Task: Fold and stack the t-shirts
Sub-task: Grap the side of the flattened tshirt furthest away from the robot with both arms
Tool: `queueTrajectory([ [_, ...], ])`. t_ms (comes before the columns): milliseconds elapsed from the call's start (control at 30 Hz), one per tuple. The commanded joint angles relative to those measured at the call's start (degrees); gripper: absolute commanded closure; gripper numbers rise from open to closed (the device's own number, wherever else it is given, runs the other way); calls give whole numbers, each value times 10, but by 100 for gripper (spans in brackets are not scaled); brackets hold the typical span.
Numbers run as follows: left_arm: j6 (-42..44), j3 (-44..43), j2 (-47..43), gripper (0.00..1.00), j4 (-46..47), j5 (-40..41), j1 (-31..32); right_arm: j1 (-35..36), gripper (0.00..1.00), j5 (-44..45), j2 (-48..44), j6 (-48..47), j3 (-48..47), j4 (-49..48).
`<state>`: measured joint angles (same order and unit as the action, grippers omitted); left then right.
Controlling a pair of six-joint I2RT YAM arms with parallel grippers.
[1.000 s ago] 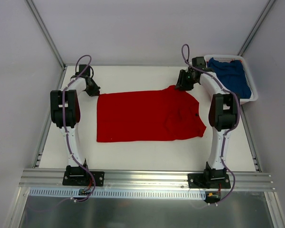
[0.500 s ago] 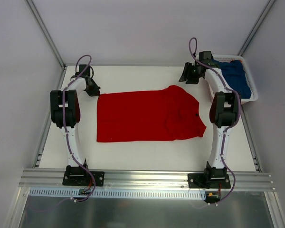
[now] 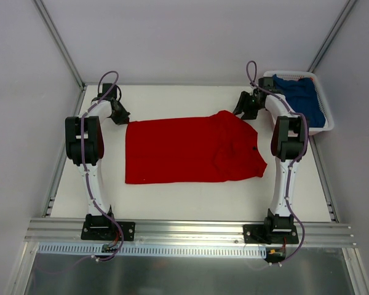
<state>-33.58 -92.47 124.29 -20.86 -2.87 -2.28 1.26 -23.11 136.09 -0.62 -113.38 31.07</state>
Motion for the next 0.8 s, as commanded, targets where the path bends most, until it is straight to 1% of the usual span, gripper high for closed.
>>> queueTrajectory([
  [0, 13, 6, 6, 100, -28, -5, 5, 6, 42, -31, -12, 23, 4, -21],
  [133, 14, 6, 6, 100, -28, -5, 5, 12, 43, -41, -5, 25, 7, -21],
  [233, 14, 4, 7, 100, -28, -5, 5, 15, 46, -41, -4, 22, 15, -23],
  [333, 15, 3, 7, 100, -28, -5, 4, 16, 61, -44, -5, 21, 16, -24],
  [367, 15, 2, 8, 100, -28, -6, 5, 16, 75, -44, -5, 22, 16, -24],
  [433, 15, 1, 10, 100, -27, -6, 5, 16, 85, -47, -7, 25, 18, -28],
  [467, 16, 0, 10, 100, -28, -6, 4, 17, 91, -47, -7, 26, 18, -29],
  [600, 18, 0, 9, 100, -28, -6, 5, 18, 99, -40, -15, 24, 24, -29],
  [767, 20, 4, -1, 100, -28, -4, 5, 17, 100, -26, -38, 17, 46, -32],
])
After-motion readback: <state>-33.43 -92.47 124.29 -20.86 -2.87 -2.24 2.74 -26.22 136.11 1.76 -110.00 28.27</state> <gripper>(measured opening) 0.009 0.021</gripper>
